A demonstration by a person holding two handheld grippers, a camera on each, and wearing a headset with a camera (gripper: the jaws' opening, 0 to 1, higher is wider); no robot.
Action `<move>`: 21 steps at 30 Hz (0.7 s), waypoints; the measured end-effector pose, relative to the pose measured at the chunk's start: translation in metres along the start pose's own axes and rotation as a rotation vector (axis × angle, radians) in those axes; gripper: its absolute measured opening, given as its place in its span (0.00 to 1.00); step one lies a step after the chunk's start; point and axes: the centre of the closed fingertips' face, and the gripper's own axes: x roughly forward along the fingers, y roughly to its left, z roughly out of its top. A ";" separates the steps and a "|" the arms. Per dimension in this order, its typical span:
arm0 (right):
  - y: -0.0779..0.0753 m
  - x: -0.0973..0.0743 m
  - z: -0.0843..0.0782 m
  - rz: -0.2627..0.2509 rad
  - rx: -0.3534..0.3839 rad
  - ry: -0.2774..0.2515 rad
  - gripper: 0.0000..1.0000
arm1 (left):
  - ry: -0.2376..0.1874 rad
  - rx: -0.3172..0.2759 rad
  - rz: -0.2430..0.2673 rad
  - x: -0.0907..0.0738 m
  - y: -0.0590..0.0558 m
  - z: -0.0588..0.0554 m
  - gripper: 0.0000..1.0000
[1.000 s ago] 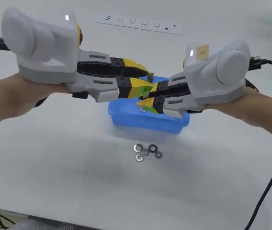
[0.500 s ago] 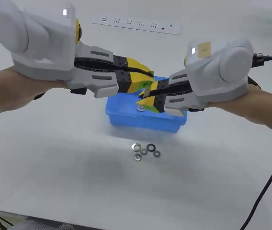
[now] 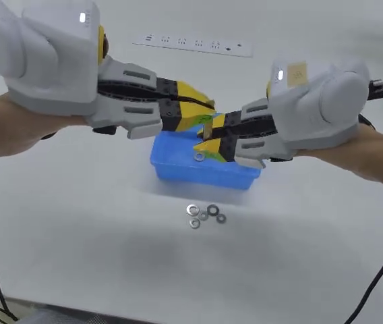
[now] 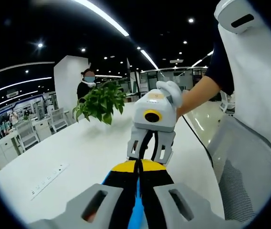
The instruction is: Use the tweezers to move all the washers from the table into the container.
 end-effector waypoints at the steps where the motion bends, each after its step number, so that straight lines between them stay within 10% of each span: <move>1: 0.002 -0.001 0.002 -0.003 0.002 -0.011 0.12 | 0.001 0.005 -0.001 -0.001 -0.001 0.001 0.04; 9: 0.020 -0.006 0.014 -0.044 0.041 -0.098 0.18 | 0.029 0.031 -0.003 -0.003 -0.023 0.005 0.04; 21: 0.055 -0.014 -0.017 -0.094 0.137 -0.059 0.24 | 0.009 0.004 0.034 -0.014 -0.046 0.002 0.04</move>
